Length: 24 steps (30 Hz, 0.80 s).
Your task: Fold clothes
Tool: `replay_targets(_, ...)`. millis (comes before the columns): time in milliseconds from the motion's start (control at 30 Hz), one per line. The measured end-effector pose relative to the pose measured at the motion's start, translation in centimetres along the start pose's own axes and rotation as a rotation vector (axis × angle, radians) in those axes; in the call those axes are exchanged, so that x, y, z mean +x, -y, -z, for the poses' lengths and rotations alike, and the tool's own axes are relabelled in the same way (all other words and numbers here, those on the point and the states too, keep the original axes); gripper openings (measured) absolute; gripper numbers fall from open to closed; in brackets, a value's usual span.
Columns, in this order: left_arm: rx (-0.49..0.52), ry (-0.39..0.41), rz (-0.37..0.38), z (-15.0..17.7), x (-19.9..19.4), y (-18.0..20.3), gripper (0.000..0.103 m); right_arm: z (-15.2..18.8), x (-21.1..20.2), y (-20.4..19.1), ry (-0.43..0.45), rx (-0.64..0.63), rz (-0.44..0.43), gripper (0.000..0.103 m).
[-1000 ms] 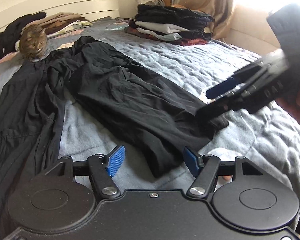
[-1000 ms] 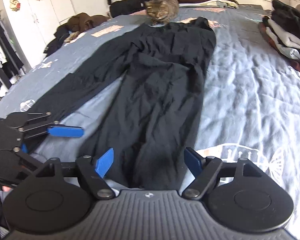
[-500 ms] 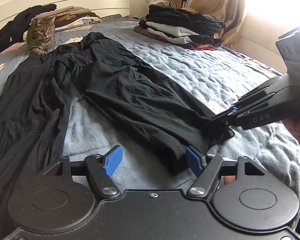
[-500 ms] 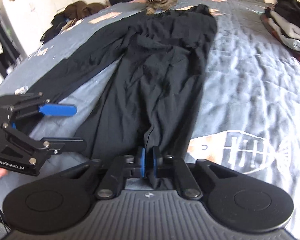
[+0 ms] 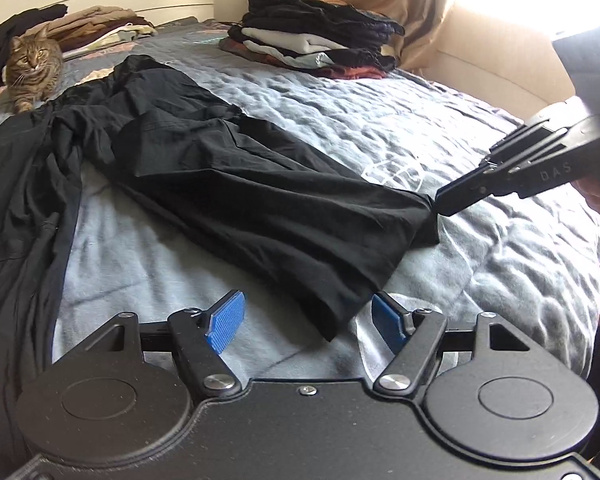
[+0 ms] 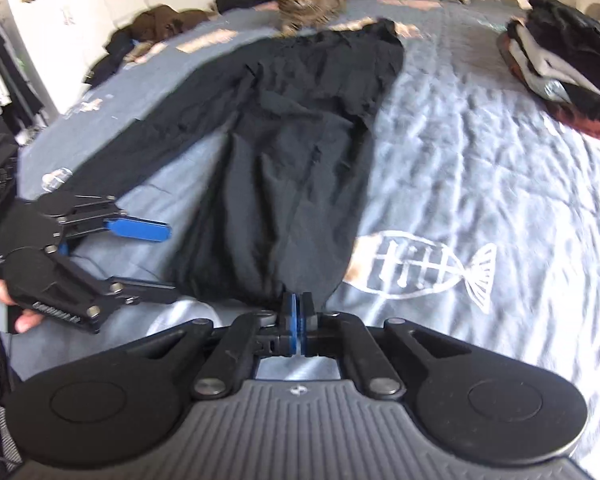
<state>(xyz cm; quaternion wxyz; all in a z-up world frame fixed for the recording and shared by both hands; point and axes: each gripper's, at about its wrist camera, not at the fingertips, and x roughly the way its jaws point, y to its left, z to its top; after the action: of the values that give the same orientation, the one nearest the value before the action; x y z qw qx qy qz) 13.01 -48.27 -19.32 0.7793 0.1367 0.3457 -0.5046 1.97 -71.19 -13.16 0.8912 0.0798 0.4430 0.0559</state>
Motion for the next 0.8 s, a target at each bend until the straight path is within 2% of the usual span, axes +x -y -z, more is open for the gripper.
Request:
replay_targets(67, -0.002, -0.005, 0.013, 0.1, 0.3, 0.2, 0.070, 0.1, 0.3, 0.6, 0.010, 0.025, -0.020, 0.009)
replay_targets(100, -0.002, -0.008, 0.019, 0.2, 0.4, 0.2, 0.070, 0.2, 0.4, 1.0, 0.015, 0.038, -0.030, 0.015)
replay_targets(133, -0.003, -0.011, 0.025, 0.3, 0.5, 0.3, 0.070, 0.5, 0.6, 1.2, 0.011, 0.041, -0.054, 0.029)
replay_targets(167, -0.004, -0.014, 0.032, 0.3, 0.6, 0.4, 0.068, 0.7, 0.7, 1.4, 0.006, 0.044, -0.079, 0.038)
replay_targets(200, -0.013, -0.007, 0.038, 0.3, 0.6, 0.4, 0.067, 1.0, 0.9, 1.6, 0.001, 0.046, -0.104, 0.056)
replay_targets(233, -0.016, 0.006, 0.040, 0.3, 0.5, 0.3, 0.062, 1.3, 1.1, 1.8, -0.004, 0.049, -0.129, 0.065)
replay_targets(300, 0.012, 0.023, 0.024, 0.3, 0.5, 0.6, 0.051, 1.7, 1.5, 1.3, -0.008, -0.005, -0.103, 0.069)
replay_targets(333, 0.036, 0.025, 0.023, 0.4, 0.5, 0.9, 0.039, 1.9, 1.7, 1.0, -0.010, -0.039, -0.078, 0.070)
replay_targets(367, 0.062, 0.024, 0.025, 0.4, 0.5, 1.2, 0.036, 2.0, 1.9, 0.6, -0.010, -0.071, -0.066, 0.070)
replay_targets(433, 0.117, 0.022, 0.024, 0.7, 0.4, 1.9, 0.036, 2.1, 2.1, 0.5, -0.006, -0.087, -0.067, 0.071)
replay_targets(533, 0.139, 0.010, 0.028, 1.1, 0.9, 2.4, 0.036, 2.1, 2.5, 0.3, 0.002, -0.100, -0.071, 0.072)
replay_targets(600, 0.125, 0.020, 0.039, 1.1, 1.2, 2.3, 0.036, 2.1, 2.8, 0.4, 0.006, -0.097, -0.078, 0.072)
replay_targets(733, 0.093, 0.047, 0.064, 0.9, 1.9, 2.0, 0.035, 2.4, 3.6, -0.2, 0.027, -0.176, -0.051, 0.074)
replay_targets(800, 0.081, 0.059, 0.075, 0.8, 2.1, 1.9, 0.014, 2.7, 3.8, -0.7, 0.047, -0.230, -0.031, 0.074)
